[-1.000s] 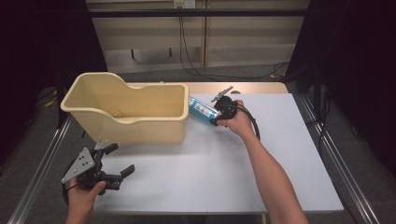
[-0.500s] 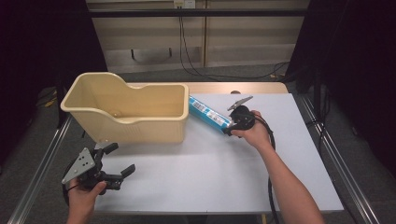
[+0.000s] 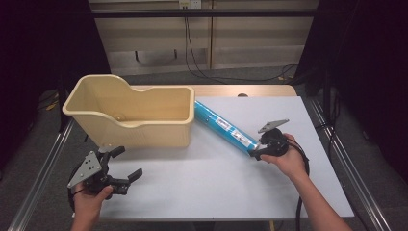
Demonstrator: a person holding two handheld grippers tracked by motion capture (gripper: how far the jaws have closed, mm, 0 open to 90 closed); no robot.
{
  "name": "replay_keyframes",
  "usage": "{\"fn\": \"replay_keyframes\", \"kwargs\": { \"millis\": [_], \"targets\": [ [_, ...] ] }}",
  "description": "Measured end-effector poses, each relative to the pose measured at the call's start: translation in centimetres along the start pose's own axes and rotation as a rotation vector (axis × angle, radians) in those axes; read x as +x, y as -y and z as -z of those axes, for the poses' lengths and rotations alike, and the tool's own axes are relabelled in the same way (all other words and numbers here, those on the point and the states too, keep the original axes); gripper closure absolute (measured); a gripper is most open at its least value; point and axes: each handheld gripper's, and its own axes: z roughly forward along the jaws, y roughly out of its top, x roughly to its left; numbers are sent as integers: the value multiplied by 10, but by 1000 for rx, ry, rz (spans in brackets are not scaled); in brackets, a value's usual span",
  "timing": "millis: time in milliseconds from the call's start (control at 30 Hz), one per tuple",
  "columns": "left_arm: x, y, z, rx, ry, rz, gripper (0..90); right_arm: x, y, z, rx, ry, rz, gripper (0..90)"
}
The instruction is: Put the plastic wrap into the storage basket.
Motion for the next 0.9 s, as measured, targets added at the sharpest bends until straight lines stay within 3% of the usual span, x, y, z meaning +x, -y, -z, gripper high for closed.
{"fn": "replay_keyframes", "kwargs": {
  "millis": [233,400,667,900],
  "targets": [
    [0,0,-1,2,2,-3,4,4,17,15,9,7,13,323],
    [0,0,-2,11,1,-6,4,6,13,14,29,13,36,315],
    [0,0,-2,13,5,-10,4,7,-15,9,19,-10,22,175],
    [1,1,-1,10,6,-10,4,16,-53,-4,19,-28,27,151]
  ]
}}
